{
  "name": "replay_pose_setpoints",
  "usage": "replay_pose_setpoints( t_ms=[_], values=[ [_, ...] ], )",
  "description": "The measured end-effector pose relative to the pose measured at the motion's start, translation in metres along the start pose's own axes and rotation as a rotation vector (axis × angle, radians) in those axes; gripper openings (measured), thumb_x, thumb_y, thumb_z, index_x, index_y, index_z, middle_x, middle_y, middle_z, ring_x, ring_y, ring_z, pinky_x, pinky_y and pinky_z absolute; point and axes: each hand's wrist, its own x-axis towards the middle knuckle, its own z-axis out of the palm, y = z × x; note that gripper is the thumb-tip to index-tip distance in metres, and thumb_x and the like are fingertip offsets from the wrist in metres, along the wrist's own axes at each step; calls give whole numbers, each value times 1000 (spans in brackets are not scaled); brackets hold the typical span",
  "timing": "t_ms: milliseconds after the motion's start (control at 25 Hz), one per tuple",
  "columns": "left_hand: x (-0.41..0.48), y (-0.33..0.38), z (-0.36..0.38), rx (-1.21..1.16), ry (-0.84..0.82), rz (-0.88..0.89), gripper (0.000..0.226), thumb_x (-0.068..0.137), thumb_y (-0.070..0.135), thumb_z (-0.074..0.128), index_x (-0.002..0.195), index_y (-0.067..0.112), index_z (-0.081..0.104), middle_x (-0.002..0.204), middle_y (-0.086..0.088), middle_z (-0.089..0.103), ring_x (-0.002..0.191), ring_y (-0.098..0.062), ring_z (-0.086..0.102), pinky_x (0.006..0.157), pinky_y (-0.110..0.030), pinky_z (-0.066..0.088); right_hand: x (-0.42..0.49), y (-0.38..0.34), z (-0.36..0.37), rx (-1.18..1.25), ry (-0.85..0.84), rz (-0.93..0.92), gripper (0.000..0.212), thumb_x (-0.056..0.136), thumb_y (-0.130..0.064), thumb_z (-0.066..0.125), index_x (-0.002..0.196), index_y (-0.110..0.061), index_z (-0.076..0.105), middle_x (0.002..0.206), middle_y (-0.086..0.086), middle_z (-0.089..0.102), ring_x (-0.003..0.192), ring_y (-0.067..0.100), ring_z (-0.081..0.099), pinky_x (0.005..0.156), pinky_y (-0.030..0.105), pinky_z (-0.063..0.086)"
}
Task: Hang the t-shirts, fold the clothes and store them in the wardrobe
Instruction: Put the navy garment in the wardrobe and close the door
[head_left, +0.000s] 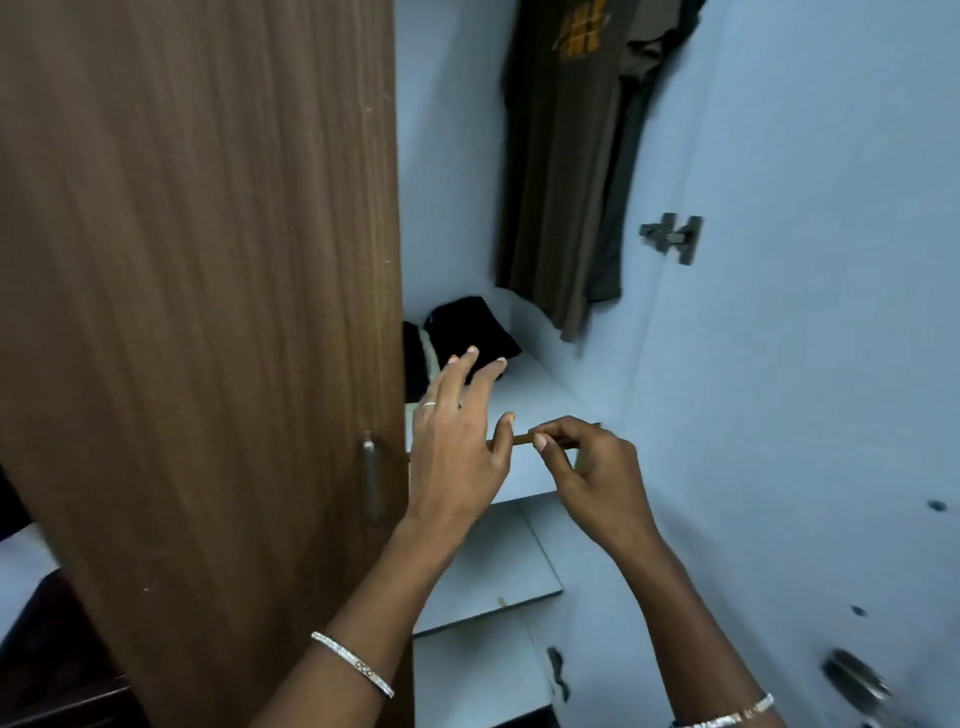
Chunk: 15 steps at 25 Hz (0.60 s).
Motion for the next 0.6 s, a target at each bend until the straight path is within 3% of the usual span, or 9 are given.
replay_pose_setpoints(
  t_ms=[80, 160, 280, 400, 520, 600],
  values=[
    [-6, 44, 7, -105, 23, 67, 51, 90, 26, 65, 140, 24, 51, 148, 0, 46, 138, -20, 41, 108, -43, 42, -17, 0, -45, -20, 73, 0, 13, 98, -25, 61, 94, -27, 74, 83, -27, 68, 74, -6, 63, 60, 10, 39],
    [-14, 89, 14, -180, 36, 99, 47, 90, 26, 65, 135, 24, 54, 143, 1, 50, 133, -19, 46, 104, -42, 42, -36, 2, -91, -74, 166, -27, 13, 98, -24, 62, 94, -29, 73, 88, -21, 71, 81, 0, 66, 65, 11, 42],
    [-29, 147, 26, -264, 54, 143, 43, 90, 27, 65, 132, 25, 56, 139, 1, 53, 129, -19, 49, 102, -38, 41, -64, 4, -151, -271, 400, -139, 11, 96, -20, 63, 98, -24, 73, 93, -16, 72, 88, 9, 65, 79, 32, 51],
    [-46, 205, 33, -315, 44, 229, 42, 91, 32, 63, 133, 28, 55, 139, 4, 52, 127, -15, 49, 99, -32, 38, -92, 7, -209, -360, 694, -203, 12, 94, -16, 63, 98, -16, 74, 93, -9, 72, 91, 15, 60, 77, 38, 49],
    [-54, 254, 38, -350, 3, 281, 45, 91, 35, 63, 135, 29, 53, 141, 5, 49, 127, -15, 49, 97, -33, 39, -111, 21, -256, -356, 831, -85, 14, 93, -13, 64, 105, -15, 70, 100, -6, 69, 96, 18, 57, 80, 39, 49],
    [-55, 278, 43, -323, -59, 305, 49, 91, 37, 62, 138, 31, 49, 145, 5, 47, 129, -15, 48, 100, -35, 40, -111, 43, -279, -297, 779, 119, 29, 93, -18, 64, 121, -19, 61, 113, -4, 64, 105, 20, 57, 86, 43, 51]
  ],
)
